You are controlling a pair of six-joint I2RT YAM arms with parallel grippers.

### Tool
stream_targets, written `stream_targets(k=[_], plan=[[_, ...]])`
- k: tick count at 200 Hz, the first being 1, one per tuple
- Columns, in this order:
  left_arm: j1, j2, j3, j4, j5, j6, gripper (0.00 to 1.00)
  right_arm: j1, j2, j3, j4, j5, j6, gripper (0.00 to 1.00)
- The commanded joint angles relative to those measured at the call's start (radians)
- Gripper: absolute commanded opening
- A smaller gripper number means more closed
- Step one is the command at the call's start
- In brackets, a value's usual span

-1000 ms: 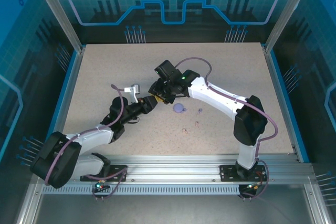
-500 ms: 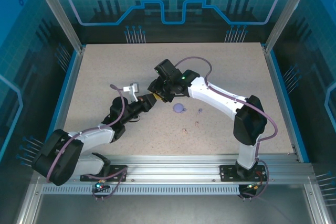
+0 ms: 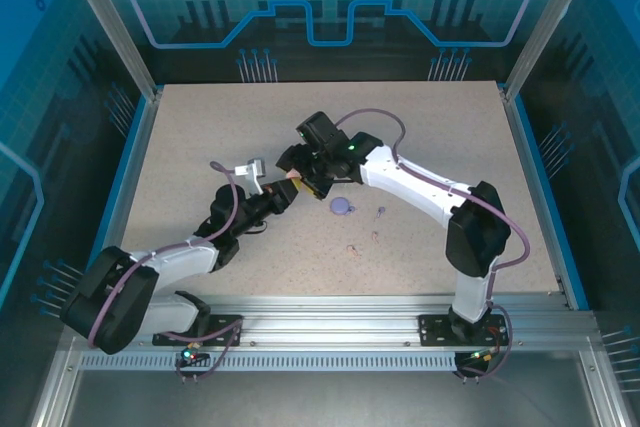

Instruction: Insert the wireless bluetooth earbuds into the charging case

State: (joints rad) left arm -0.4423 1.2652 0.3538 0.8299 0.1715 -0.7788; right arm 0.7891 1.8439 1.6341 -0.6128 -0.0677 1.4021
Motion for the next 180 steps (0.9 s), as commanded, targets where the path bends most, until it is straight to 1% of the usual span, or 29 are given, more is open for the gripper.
stream_targets(k=[1, 13, 26, 45, 65, 74, 94, 111, 130, 180], plan=[[0.0, -0.059, 0.039, -0.061, 0.022, 0.034, 0.0, -0.065, -0.137, -0.029, -0.043, 0.035, -0.063, 0.8], [0.0, -0.076, 0.055, -0.104, 0.06, 0.054, 0.0, -0.096, -0.202, -0.084, -0.046, 0.056, -0.108, 0.81], [0.001, -0.087, 0.079, -0.145, 0.127, 0.078, 0.0, -0.128, -0.278, -0.165, -0.048, 0.087, -0.164, 0.82], [0.002, -0.084, 0.115, -0.196, 0.23, 0.112, 0.0, -0.173, -0.392, -0.333, 0.057, 0.112, -0.311, 0.82], [0.002, -0.066, 0.151, -0.241, 0.33, 0.144, 0.0, -0.213, -0.508, -0.509, 0.248, 0.047, -0.537, 0.82], [0.002, -0.052, 0.168, -0.256, 0.375, 0.153, 0.0, -0.227, -0.554, -0.582, 0.342, -0.022, -0.629, 0.82], [0.003, -0.032, 0.197, -0.28, 0.436, 0.159, 0.0, -0.233, -0.64, -0.693, 0.463, -0.134, -0.735, 0.82], [0.003, -0.027, 0.214, -0.306, 0.463, 0.166, 0.0, -0.233, -0.688, -0.746, 0.497, -0.192, -0.766, 0.82], [0.002, -0.019, 0.233, -0.321, 0.488, 0.167, 0.0, -0.233, -0.703, -0.793, 0.54, -0.235, -0.764, 0.82], [0.002, -0.001, 0.258, -0.321, 0.514, 0.157, 0.0, -0.214, -0.635, -0.783, 0.59, -0.273, -0.757, 0.8]])
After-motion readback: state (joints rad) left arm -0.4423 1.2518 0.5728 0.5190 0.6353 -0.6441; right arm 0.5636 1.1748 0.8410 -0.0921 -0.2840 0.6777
